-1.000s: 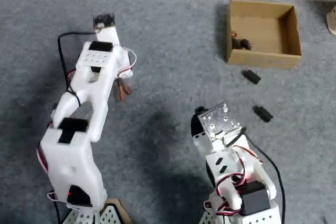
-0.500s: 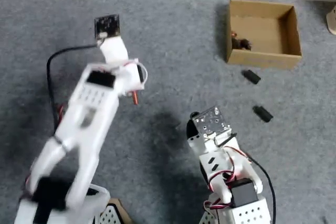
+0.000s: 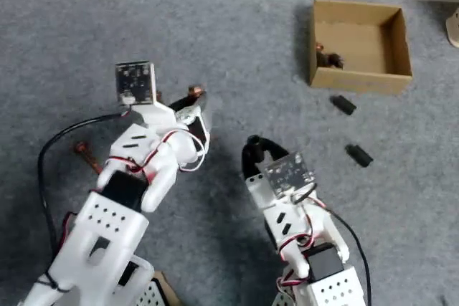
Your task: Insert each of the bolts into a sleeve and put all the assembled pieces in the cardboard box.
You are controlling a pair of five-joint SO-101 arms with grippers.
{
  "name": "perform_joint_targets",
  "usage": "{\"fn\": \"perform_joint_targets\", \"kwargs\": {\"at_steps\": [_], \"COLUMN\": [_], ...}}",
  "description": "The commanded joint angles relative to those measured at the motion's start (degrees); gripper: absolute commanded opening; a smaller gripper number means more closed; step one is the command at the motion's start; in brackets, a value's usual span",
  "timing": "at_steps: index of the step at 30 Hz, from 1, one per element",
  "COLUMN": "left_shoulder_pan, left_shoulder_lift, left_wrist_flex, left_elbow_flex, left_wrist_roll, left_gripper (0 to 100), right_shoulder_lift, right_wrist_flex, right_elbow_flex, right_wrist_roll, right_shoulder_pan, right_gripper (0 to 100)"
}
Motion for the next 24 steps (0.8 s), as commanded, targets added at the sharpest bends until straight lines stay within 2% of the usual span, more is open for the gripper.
{"fn": "perform_joint_targets", "kwargs": {"at_steps": [1,7,11,17,24], "left_shoulder_pan": [0.7,2.9,7.7,11.5,12.2], "left_shoulder_lift": [-3.6,-6.5,-8.0,-7.7,-7.7], "left_wrist_flex": [-1.5,-1.2,-1.2,-1.2,-1.6], "left_elbow_flex": [-0.9,-0.7,-0.6,0.6,2.8], "left_wrist_roll": [4.2,8.4,8.4,8.4,8.1], "left_gripper": [1,1,1,1,1], "right_shoulder_lift": [-0.8,-0.8,-0.8,-0.8,-0.8], "right_wrist_flex": [-1.7,-1.7,-1.7,-1.7,-1.7], "right_elbow_flex": [4.0,5.8,5.9,5.9,5.9], "right_wrist_roll": [-0.4,-0.4,-0.4,-0.4,-0.4], "right_shoulder_pan": [-2.9,-2.9,-2.9,-2.9,-2.9], "right_gripper": [0.5,0.5,0.5,0.5,0.5]}}
